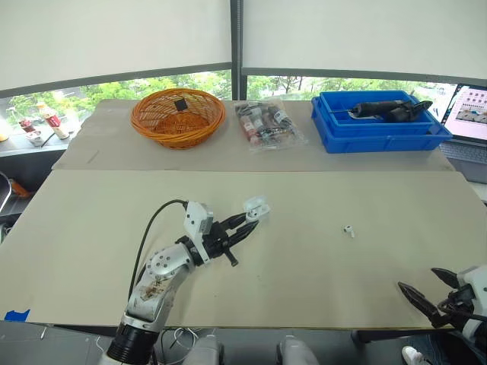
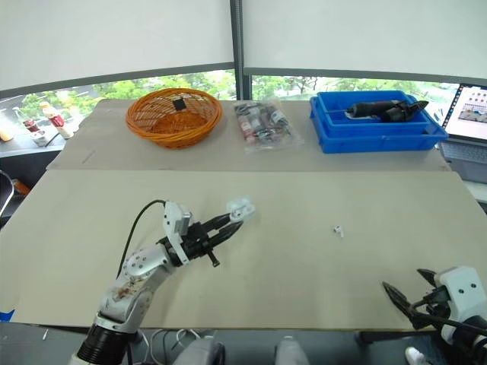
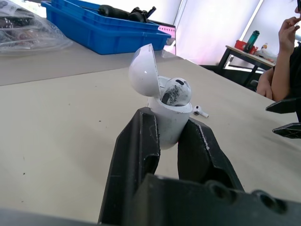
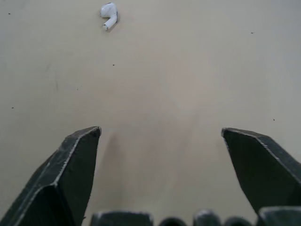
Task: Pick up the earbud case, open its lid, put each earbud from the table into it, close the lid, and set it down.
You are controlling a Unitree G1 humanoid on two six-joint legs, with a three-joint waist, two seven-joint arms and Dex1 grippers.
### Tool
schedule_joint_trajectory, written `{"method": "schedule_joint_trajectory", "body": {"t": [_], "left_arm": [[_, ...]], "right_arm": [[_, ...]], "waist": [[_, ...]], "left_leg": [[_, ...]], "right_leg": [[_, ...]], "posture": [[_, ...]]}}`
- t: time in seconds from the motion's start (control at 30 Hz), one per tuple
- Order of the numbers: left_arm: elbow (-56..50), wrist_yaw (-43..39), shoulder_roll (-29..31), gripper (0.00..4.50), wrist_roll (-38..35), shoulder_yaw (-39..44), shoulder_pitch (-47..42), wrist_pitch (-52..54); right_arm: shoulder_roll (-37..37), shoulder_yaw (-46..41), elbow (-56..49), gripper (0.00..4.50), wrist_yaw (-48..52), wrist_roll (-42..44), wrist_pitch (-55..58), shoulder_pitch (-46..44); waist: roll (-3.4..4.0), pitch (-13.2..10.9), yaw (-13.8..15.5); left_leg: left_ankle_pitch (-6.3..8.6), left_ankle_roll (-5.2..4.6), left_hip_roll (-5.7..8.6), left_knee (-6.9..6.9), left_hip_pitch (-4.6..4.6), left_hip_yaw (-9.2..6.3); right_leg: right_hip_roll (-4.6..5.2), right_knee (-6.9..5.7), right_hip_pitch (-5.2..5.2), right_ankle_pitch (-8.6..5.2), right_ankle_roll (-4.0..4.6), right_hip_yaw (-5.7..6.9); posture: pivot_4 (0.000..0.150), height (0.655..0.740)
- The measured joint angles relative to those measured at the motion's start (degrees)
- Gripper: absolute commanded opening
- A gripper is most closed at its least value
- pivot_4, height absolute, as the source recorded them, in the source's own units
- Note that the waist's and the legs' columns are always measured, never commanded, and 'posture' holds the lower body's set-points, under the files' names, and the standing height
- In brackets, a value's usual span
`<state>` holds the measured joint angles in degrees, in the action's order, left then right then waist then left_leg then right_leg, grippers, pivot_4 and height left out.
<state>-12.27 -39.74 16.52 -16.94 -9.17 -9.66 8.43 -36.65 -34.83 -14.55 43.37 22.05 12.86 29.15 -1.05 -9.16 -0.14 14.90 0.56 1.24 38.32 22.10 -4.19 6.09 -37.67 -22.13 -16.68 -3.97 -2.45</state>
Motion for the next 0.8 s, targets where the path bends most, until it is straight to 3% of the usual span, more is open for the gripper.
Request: {"method": "schedule_joint_trajectory", "body": {"t": [0.37,0.63,0.8], "left_arm": [[0.0,-0.1,0.1,0.53,0.9,0.0,0.7,-0.2],[0.2,-0.5,0.1,0.53,1.1,-0.5,0.5,-0.6],[0.4,-0.7,0.1,0.53,1.1,-0.7,0.2,-0.7]], "right_arm": [[-0.2,1.3,-1.4,4.5,-1.7,-0.4,2.0,-5.0],[-0.5,12.8,-4.3,4.5,-9.4,-1.5,12.8,-20.1],[1.7,18.7,0.6,4.5,-12.5,-3.2,14.3,-29.0]], "waist": [[0.01,0.0,0.0],[0.03,0.0,-0.1],[0.03,0.0,0.0]], "left_leg": [[0.0,0.0,0.0,0.0,-0.01,-0.02],[-0.01,0.01,0.02,0.01,0.07,-0.11],[-0.01,0.02,0.03,0.05,0.06,-0.09]], "right_leg": [[0.0,0.0,0.02,0.0,0.0,0.0],[0.01,0.0,-0.03,0.0,0.0,0.05],[0.01,-0.04,-0.03,0.0,0.0,0.04]], "posture": [[0.15,0.74],[0.15,0.74],[0.15,0.74]]}}
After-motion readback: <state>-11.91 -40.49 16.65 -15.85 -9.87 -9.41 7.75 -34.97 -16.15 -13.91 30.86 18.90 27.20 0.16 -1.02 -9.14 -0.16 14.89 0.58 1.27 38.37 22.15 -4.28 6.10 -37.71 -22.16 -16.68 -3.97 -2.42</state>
